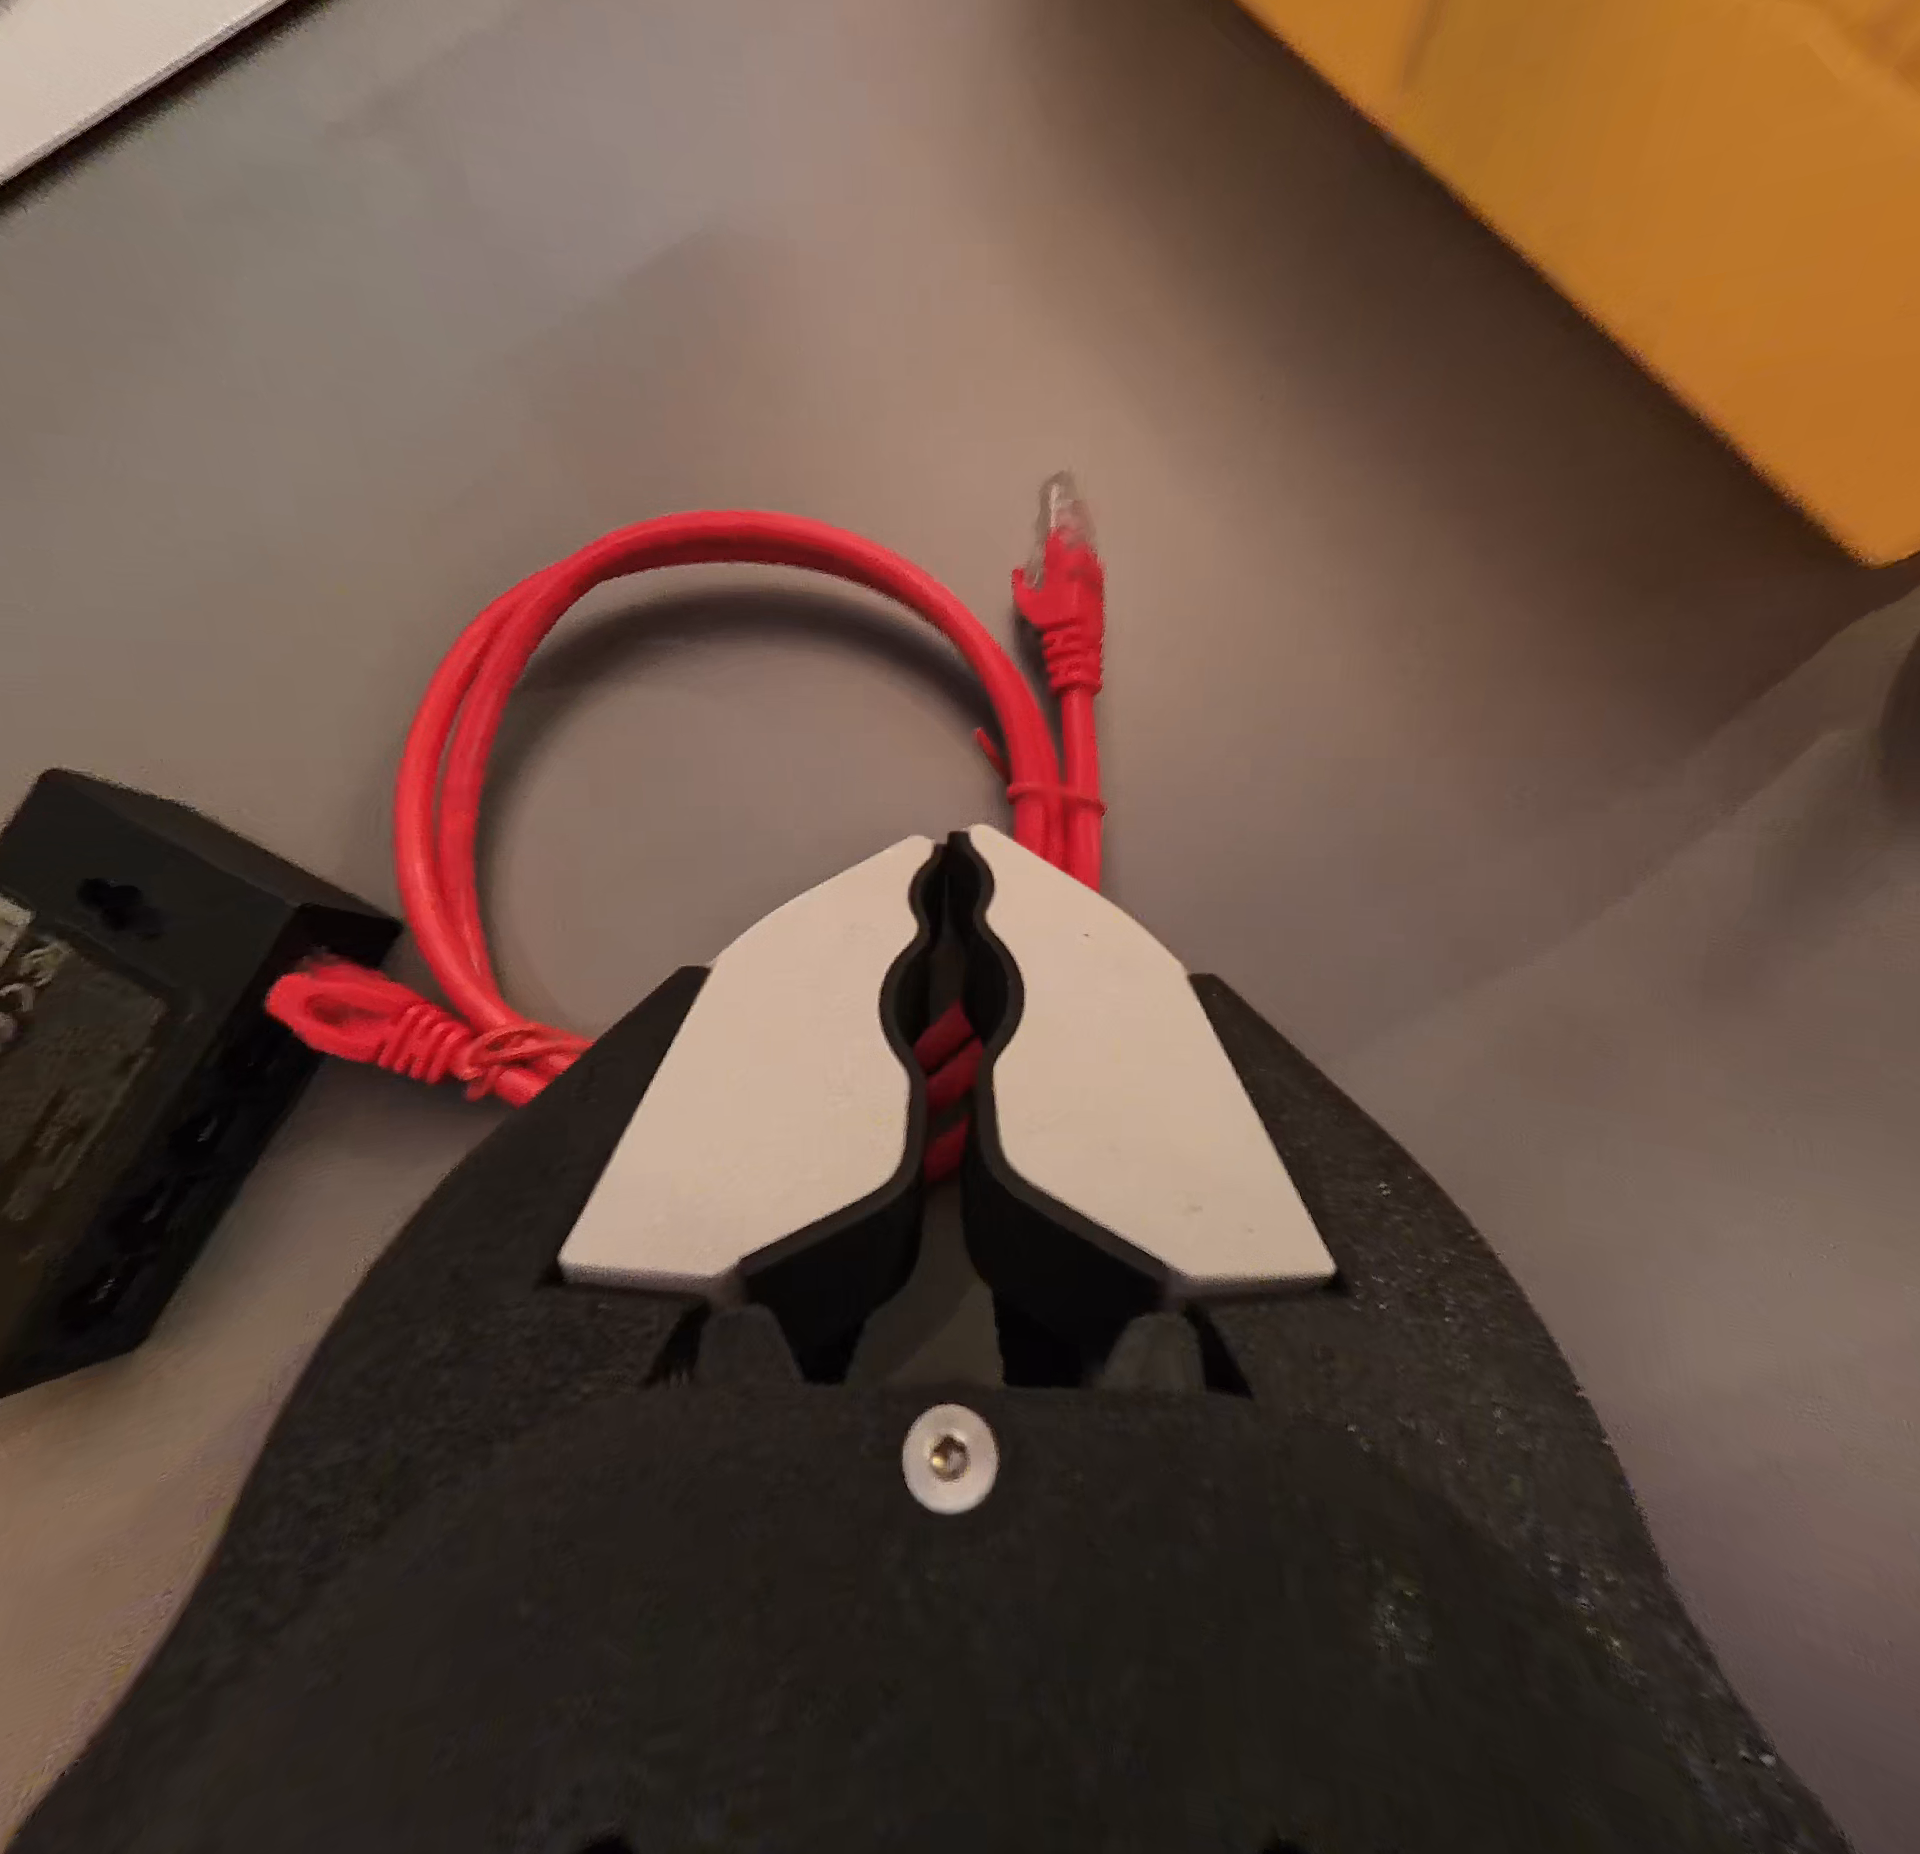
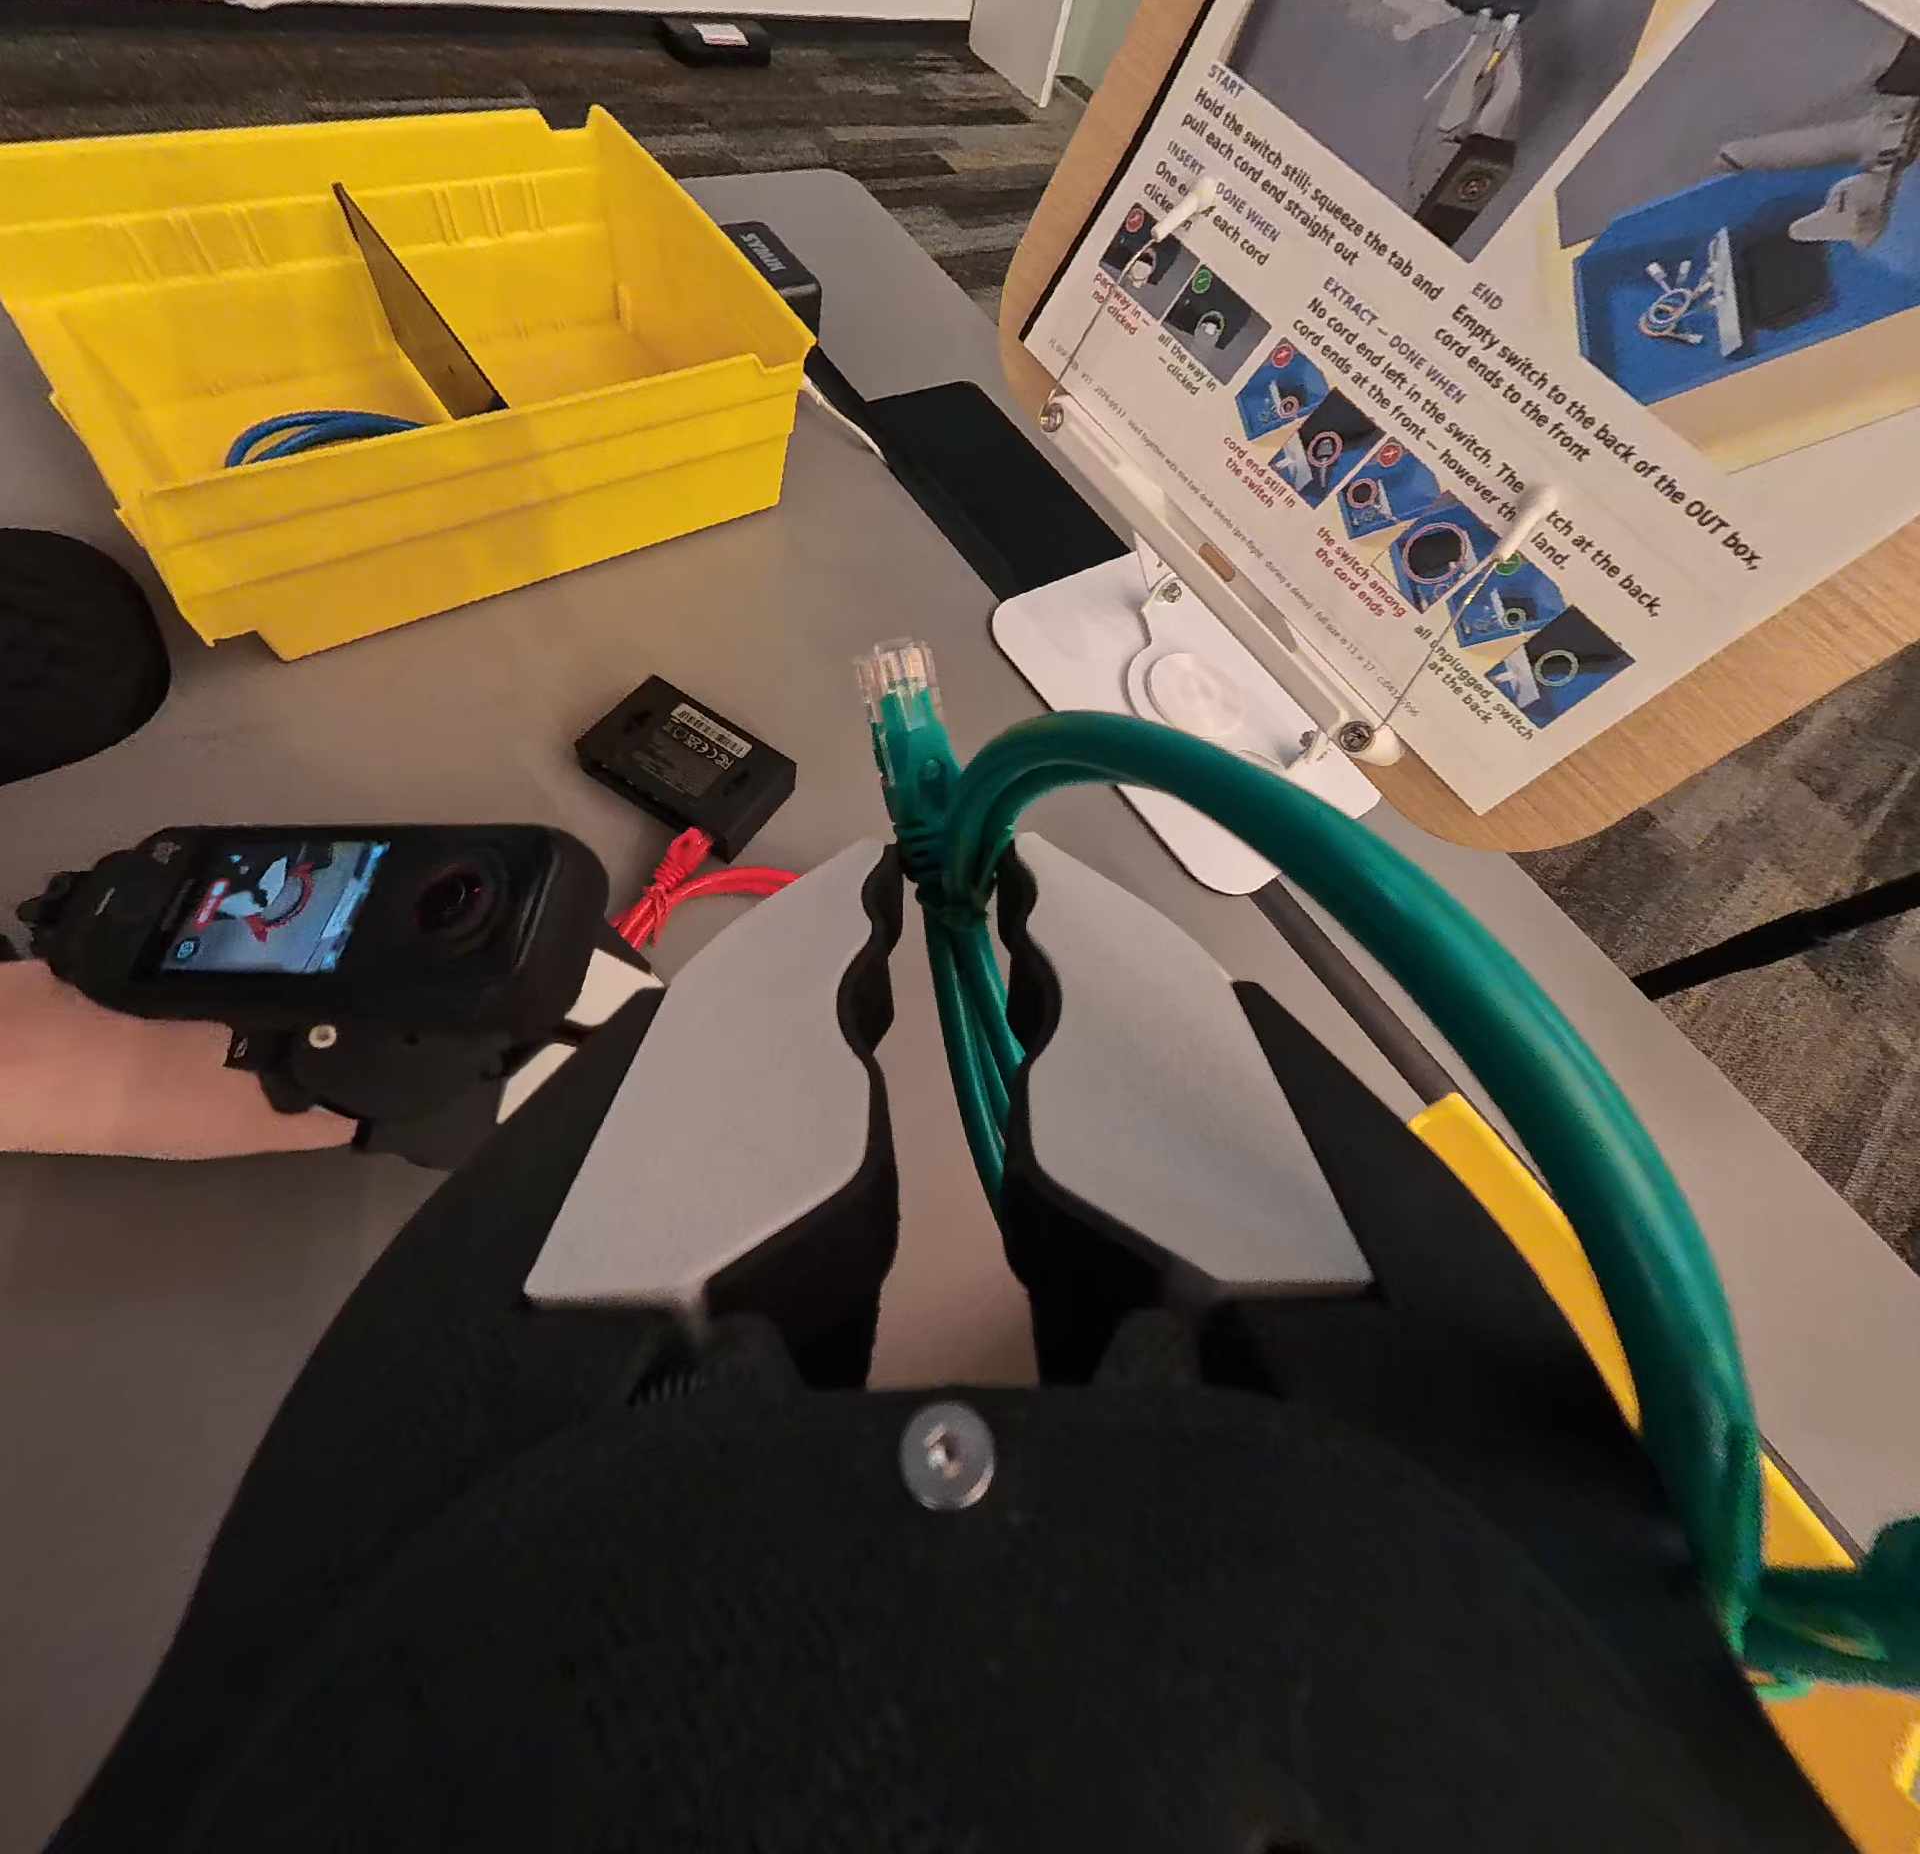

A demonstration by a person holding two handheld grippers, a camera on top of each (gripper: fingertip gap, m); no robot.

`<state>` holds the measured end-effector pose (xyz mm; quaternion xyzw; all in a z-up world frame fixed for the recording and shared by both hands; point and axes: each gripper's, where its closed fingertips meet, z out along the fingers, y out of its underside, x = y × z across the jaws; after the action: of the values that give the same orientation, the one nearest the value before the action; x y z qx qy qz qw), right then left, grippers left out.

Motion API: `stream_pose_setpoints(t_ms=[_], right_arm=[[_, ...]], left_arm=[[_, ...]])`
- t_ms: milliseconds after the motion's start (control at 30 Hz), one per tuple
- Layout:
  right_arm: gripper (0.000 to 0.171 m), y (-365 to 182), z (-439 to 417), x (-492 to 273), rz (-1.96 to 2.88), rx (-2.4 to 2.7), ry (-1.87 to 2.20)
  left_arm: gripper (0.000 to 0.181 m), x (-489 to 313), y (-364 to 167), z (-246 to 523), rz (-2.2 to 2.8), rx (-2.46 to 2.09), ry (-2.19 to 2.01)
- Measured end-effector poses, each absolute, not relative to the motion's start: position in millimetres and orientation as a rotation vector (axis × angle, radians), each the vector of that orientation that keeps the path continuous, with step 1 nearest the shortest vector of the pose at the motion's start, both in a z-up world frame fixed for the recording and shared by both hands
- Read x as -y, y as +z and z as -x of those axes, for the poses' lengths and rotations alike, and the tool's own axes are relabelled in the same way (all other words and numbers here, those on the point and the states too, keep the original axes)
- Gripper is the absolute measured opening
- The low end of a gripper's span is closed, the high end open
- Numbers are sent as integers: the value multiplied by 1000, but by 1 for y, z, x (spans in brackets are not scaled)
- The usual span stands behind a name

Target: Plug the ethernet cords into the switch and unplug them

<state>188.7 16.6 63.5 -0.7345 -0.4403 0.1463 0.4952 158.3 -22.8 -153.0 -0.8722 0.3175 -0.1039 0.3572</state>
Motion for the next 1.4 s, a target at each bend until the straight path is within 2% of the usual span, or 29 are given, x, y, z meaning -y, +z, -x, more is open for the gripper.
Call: stream_pose_setpoints(t_ms=[67, 133, 200, 267, 367, 467, 600, 733, 933, 1000, 1067, 1400], right_arm=[[19, 65, -192, -17, 1779, 1058, 349], [19, 68, -196, -17, 1773, 1047, 352], [19, 72, -200, -16, 1765, 1035, 363], [19, 75, -205, -16, 1760, 1024, 370], [19, 78, -207, -16, 1753, 1017, 384], [19, 77, -207, -16, 1755, 1026, 381], [19, 73, -206, -16, 1762, 1049, 367], [19, 72, -205, -16, 1763, 1053, 369], [19, 73, -208, -18, 1765, 1047, 372], [19, 72, -210, -20, 1770, 1044, 374], [19, 71, -211, -21, 1775, 1043, 376], [19, 67, -204, -20, 1782, 1068, 373]], left_arm=[[3, 23, -149, -168, 2257, -773, -413], [17, 26, -143, -165, 2282, -740, -547], [22, 23, -130, -143, 2255, -720, -583], [34, 8, -107, -111, 2148, -731, -514], [74, -16, -84, -68, 2024, -920, -269], [88, -31, -92, -35, 2093, -1183, 16], [75, -23, -109, -33, 2165, -1467, 64], [77, -22, -136, -17, 2299, -1602, 57], [76, -30, -154, -9, 2411, -1570, -34], [65, -28, -156, -12, 2424, -1563, -99], [61, -26, -156, -13, 2432, -1558, -120], [61, -28, -144, -16, 2482, -1357, -106]])
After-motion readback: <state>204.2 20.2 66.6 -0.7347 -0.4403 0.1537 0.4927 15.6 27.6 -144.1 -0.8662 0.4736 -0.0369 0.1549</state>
